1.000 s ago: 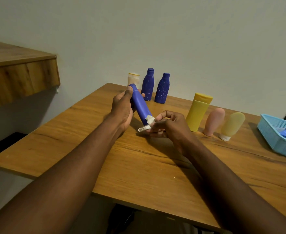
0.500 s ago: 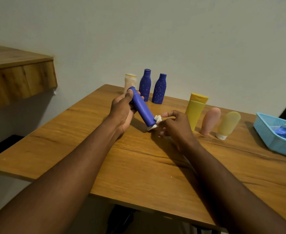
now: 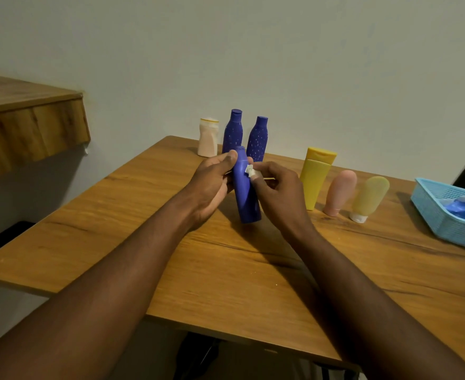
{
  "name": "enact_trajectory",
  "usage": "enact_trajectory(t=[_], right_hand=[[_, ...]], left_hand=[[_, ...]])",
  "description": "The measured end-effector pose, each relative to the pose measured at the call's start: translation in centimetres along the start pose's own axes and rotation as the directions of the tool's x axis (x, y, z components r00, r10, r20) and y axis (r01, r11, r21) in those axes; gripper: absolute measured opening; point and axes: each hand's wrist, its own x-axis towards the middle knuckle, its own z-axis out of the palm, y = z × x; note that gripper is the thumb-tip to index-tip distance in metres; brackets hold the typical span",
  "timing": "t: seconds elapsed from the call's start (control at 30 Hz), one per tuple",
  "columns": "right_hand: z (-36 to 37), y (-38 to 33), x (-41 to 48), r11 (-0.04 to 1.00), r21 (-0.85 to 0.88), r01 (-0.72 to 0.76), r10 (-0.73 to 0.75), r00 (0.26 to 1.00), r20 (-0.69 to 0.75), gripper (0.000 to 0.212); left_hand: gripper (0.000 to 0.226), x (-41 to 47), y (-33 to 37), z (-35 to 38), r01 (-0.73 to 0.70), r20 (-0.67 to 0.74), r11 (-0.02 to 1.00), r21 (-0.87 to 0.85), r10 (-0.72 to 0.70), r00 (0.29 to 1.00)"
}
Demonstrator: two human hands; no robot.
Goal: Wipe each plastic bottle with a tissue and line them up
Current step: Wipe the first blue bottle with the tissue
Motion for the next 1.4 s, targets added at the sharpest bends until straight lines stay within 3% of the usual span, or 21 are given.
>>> enact_trajectory(t=[0.13,0.23,0.37,0.57,0.73,0.87,1.17,1.4], right_hand=[[-0.5,0.7,0.4,0.971,0.228,-0.064,0.069,0.997,-0.015,0.024],[-0.6,0.8,0.6,0.942,0.323,-0.093,0.095,0.995,0.008,0.025],[-0.5,0.7,0.6,0.945,0.304,-0.12,0.112,0.993,0.043,0.021],[-0.6,0.3,0.2,0.886,0.245,-0.395,0.356,0.915,0.188,0.029],[-0.7,0.4,0.4,0.936,0.309,-0.167,0.172,0.985,0.011,0.014],[-0.4,0.5,0.3,0.976,0.21,-0.049,0.043,0.998,0.035,0.026],[-1.2,0.7,0.6,0.989,-0.098,-0.112,0.126,0.98,0.152,0.012],[-1.2,0.1,0.6,0.978,-0.19,-0.091,0.134,0.964,0.229,0.006]], left_hand=[[0.031,-0.4,0.0,0.3,0.019,0.13,0.999,0.043,-0.024,0.991],[0.032,-0.5,-0.2,0.4,-0.008,0.139,0.992,0.129,-0.01,0.99],[0.032,-0.5,-0.2,0.1,-0.026,0.111,0.988,0.152,0.009,0.994],[0.025,-0.4,0.0,0.0,-0.04,0.107,0.997,0.066,0.033,0.994],[0.029,-0.3,-0.2,0.2,-0.037,0.117,0.99,0.134,0.021,0.993],[0.027,0.0,-0.2,0.1,-0.051,0.056,0.99,0.13,0.044,0.997],[0.015,0.7,0.3,-0.6,-0.089,-0.101,0.996,0.009,0.089,0.991],[0.011,1.1,0.2,-1.0,-0.101,-0.184,0.992,0.07,0.112,0.976]])
